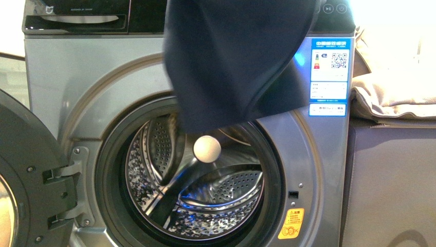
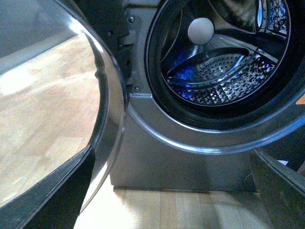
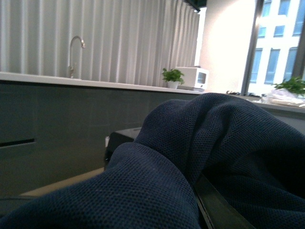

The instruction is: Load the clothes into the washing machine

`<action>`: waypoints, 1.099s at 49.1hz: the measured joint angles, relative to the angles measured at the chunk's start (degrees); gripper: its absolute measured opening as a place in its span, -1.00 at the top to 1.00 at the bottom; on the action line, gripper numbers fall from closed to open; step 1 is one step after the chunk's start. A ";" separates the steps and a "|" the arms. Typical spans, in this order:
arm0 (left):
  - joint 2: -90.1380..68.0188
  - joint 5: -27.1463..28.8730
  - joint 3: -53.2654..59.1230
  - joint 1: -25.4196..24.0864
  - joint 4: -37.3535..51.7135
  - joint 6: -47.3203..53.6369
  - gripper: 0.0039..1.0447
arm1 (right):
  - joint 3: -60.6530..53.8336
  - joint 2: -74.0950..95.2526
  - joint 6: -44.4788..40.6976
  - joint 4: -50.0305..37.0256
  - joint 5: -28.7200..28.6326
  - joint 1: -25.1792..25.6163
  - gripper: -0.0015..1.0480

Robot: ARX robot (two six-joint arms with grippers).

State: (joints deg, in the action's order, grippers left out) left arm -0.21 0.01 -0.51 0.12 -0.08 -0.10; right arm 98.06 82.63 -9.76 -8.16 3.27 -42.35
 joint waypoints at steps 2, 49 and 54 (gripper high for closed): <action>0.00 0.00 0.00 0.00 0.00 0.02 -0.88 | -0.13 0.35 0.00 0.00 -0.24 -0.33 0.88; -9.42 -29.31 -4.50 -14.60 8.96 -11.56 -0.88 | -0.22 -0.17 0.02 -0.04 0.26 -0.15 0.88; -18.32 -35.41 -9.92 -18.62 19.41 -14.29 -0.88 | -0.22 -0.17 0.02 -0.04 0.17 -0.15 0.88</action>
State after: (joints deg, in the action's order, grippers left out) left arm -18.52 -35.40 -10.44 -18.50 19.33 -14.39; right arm 97.84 82.46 -9.74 -8.21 3.44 -42.50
